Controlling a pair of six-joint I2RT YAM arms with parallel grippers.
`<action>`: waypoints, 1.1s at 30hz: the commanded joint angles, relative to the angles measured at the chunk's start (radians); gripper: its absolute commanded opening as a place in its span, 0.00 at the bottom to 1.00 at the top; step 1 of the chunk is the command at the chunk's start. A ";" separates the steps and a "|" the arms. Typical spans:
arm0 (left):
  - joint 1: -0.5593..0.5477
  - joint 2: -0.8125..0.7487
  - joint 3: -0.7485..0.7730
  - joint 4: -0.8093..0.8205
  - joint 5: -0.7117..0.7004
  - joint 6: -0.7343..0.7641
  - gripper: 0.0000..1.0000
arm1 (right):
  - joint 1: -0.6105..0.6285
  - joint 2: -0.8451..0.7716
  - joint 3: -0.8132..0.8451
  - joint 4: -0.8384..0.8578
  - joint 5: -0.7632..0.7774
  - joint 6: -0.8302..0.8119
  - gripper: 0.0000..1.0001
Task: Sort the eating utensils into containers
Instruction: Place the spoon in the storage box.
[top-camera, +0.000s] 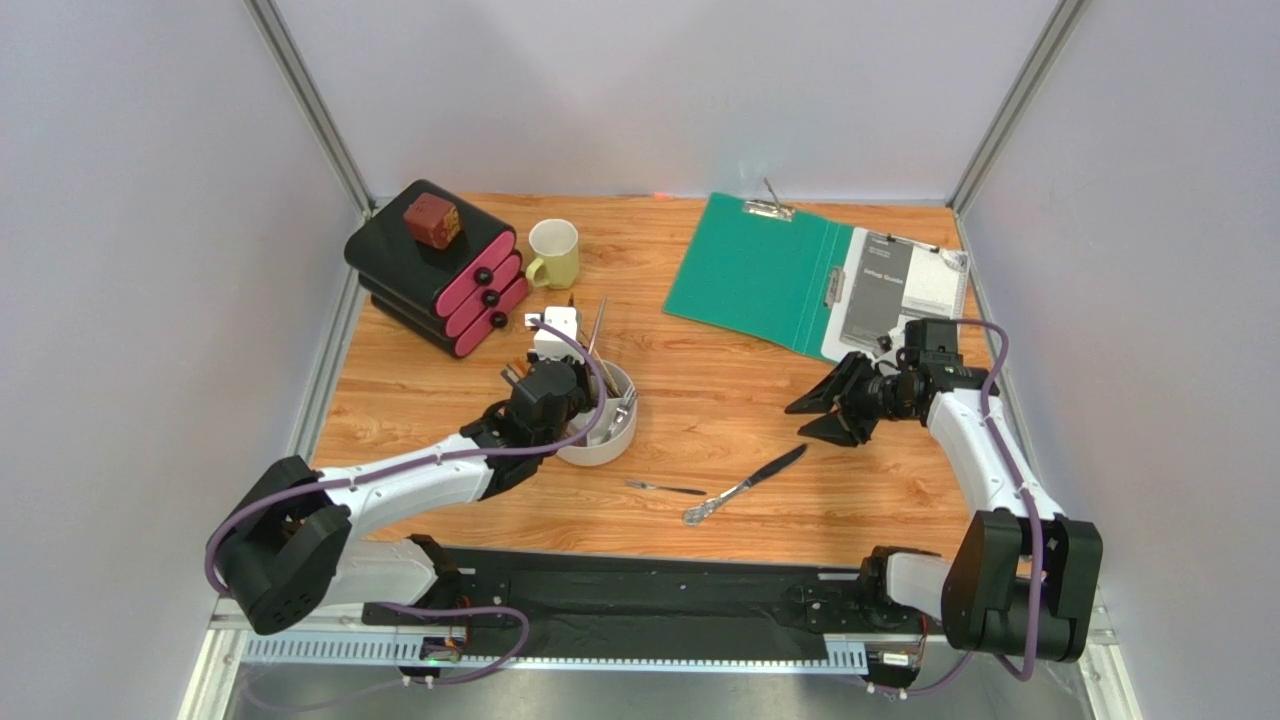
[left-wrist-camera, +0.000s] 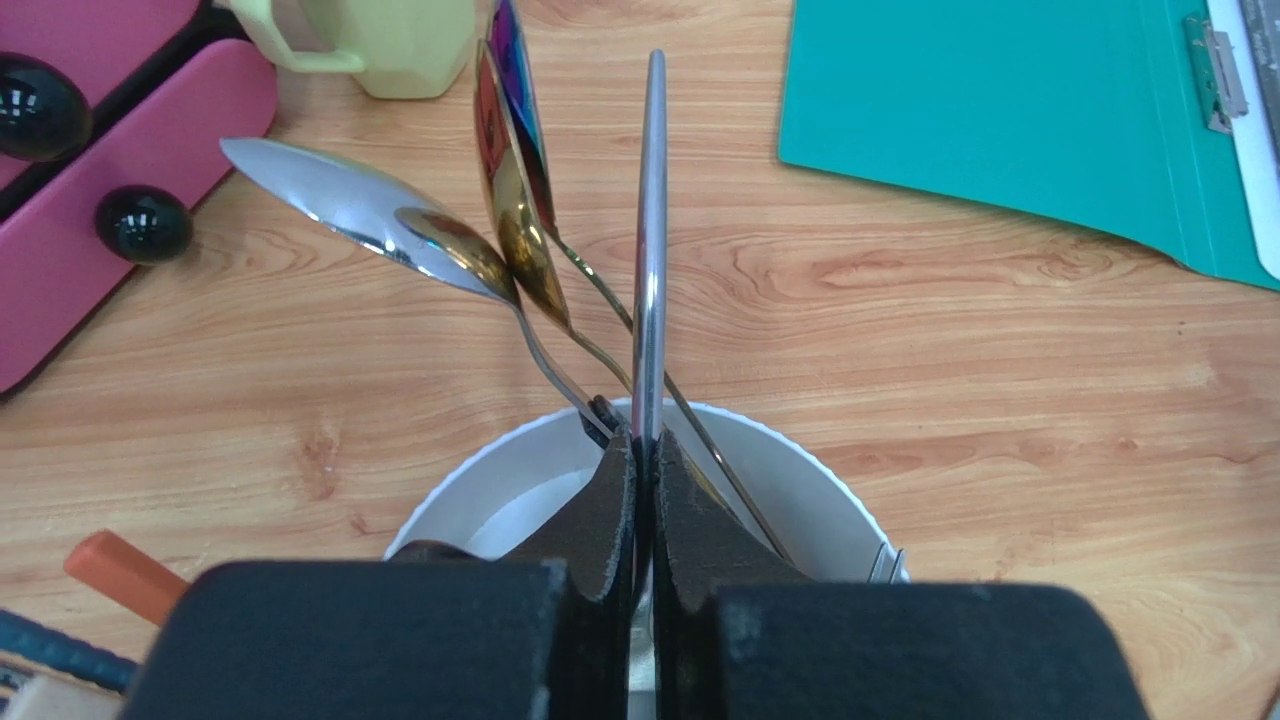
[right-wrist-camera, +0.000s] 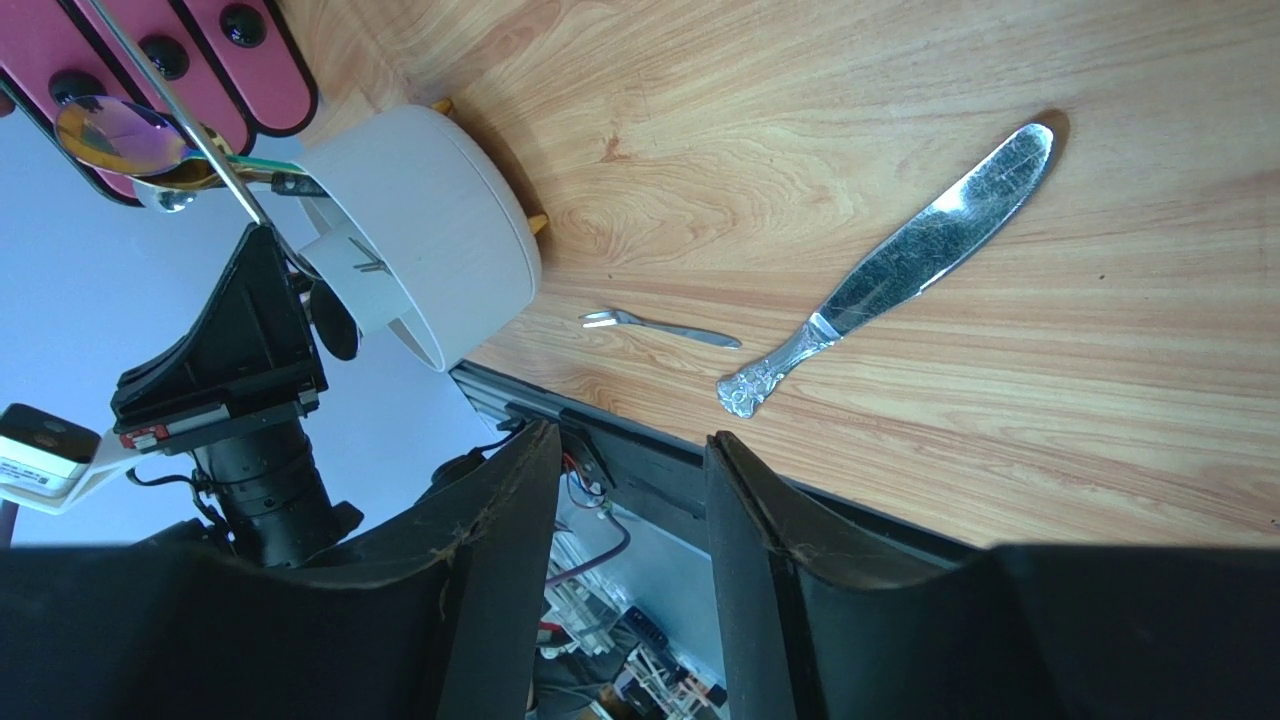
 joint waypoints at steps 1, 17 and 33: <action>-0.001 -0.029 0.002 0.054 -0.046 0.019 0.00 | 0.003 -0.029 -0.008 0.040 -0.001 0.010 0.45; -0.001 -0.159 0.203 -0.238 0.004 0.083 0.00 | 0.003 -0.063 -0.014 0.017 0.023 0.070 0.45; -0.002 -0.070 0.702 -1.258 0.072 0.229 0.00 | 0.003 -0.127 -0.101 0.113 0.065 0.284 0.45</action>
